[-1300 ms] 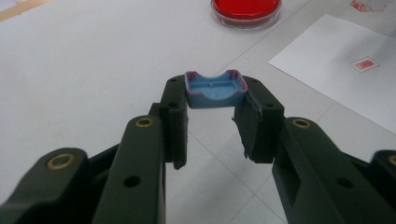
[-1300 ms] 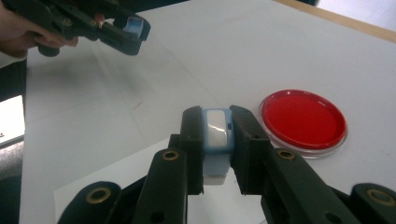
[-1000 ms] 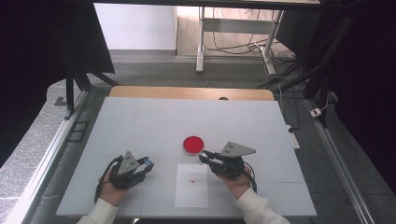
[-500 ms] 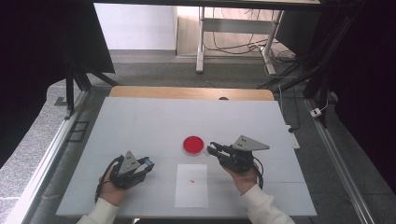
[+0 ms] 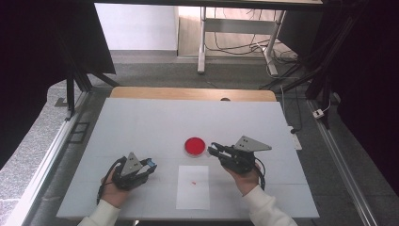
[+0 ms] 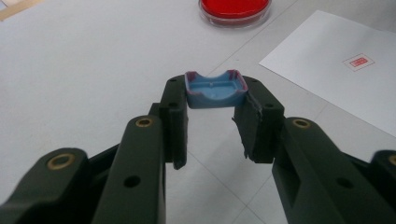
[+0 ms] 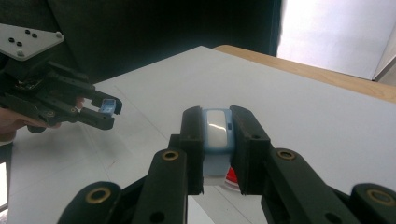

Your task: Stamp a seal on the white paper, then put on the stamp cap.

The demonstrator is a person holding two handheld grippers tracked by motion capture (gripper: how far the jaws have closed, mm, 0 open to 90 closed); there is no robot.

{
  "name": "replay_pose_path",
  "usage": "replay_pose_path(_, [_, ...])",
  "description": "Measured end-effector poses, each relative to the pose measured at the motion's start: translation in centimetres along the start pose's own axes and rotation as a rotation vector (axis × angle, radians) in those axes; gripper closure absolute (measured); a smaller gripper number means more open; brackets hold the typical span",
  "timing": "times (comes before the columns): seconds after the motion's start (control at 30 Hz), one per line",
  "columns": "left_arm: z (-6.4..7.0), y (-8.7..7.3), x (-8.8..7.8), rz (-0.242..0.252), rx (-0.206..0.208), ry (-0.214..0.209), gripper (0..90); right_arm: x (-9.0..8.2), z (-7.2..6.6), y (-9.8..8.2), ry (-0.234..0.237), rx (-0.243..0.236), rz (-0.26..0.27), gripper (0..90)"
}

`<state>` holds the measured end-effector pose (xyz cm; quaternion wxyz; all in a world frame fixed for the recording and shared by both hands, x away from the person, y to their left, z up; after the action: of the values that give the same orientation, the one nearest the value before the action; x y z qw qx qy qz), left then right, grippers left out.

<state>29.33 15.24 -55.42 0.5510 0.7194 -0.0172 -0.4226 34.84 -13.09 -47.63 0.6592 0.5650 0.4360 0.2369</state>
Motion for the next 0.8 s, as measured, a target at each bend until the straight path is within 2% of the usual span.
replay_pose_path(0.53, [0.2, 0.6, 0.2, 0.005, 0.013, -0.004, 64.9, 0.1, -0.4, 0.2, 0.013, -0.011, 0.001, 75.6])
replay_pose_path(0.7, [0.8, 1.1, 0.2, 0.017, 0.017, -0.015, 64.9, 0.0, -0.2, 0.3, 0.007, -0.004, 0.005, 75.6])
replay_pose_path(0.8, [1.3, 1.7, 0.3, 0.025, 0.035, -0.023, 64.9, 0.2, -0.2, 0.3, 0.010, -0.007, 0.007, 75.6])
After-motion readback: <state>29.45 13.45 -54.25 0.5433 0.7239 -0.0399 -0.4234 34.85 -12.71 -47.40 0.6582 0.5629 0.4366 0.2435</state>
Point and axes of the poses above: each handheld gripper's, and its own axes: x roughly forward along the jaws, y roughly out of its top, z roughly to its right, the point moved 6 cm from there along x, roughly forward along the jaws, and after that the axes turned 4 degrees about -x, right-handed, at the moved point
